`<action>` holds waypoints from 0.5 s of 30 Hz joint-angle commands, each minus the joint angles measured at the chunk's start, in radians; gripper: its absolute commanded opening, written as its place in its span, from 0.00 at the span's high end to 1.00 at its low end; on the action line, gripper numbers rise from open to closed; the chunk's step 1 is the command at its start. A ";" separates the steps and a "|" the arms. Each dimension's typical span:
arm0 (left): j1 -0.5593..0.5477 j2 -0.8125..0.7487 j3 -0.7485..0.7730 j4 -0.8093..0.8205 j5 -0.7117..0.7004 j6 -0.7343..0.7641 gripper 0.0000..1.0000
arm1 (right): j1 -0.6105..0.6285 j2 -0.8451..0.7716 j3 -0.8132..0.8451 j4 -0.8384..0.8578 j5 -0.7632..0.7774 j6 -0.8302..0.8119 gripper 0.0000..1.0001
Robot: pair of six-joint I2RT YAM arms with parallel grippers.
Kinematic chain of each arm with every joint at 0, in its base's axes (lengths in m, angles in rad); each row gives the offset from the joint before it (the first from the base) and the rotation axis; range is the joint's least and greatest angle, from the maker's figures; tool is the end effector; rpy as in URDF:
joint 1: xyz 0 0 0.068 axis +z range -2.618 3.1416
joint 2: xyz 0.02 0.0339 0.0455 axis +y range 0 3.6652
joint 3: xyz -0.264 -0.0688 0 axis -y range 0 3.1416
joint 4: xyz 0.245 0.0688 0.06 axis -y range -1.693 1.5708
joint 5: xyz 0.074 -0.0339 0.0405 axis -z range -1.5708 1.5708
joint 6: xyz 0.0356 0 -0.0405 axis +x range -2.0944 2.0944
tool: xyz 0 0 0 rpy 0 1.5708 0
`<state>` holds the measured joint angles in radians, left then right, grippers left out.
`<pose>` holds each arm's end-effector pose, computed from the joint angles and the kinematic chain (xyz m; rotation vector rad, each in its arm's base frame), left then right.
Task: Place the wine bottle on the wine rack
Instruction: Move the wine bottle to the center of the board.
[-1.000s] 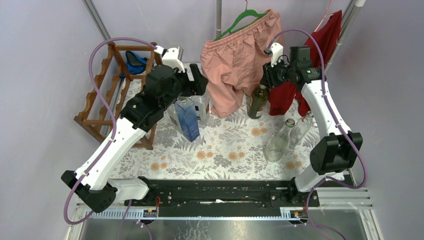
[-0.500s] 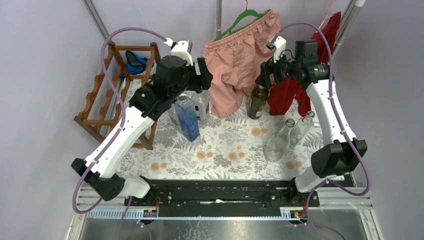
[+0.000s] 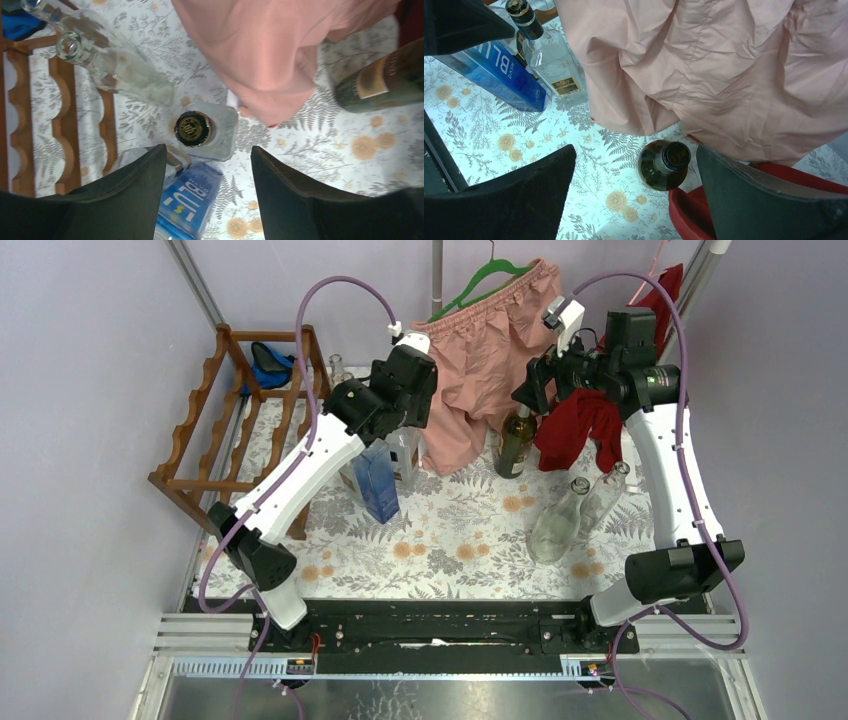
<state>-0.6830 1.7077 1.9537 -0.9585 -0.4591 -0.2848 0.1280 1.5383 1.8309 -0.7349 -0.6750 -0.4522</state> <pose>0.2886 -0.2145 0.4236 0.2031 2.1876 -0.0132 0.3152 0.0630 0.4619 -0.9442 1.6934 0.4622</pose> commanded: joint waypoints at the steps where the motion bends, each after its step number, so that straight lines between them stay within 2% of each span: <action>1: 0.004 0.005 0.023 -0.034 -0.073 0.082 0.30 | 0.002 -0.017 0.007 -0.004 -0.042 0.005 0.01; 4: 0.029 0.029 0.002 -0.006 -0.025 0.087 0.31 | 0.002 -0.019 -0.006 0.007 -0.054 0.018 0.01; 10: 0.087 0.060 -0.032 0.039 0.116 0.075 0.43 | 0.002 -0.031 -0.032 0.018 -0.063 0.027 0.00; 15: 0.095 0.064 -0.063 0.065 0.161 0.059 0.45 | 0.002 -0.035 -0.042 0.018 -0.065 0.024 0.00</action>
<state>-0.5896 1.7653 1.9133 -0.9558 -0.3607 -0.2256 0.1280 1.5379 1.7882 -0.7399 -0.7025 -0.4400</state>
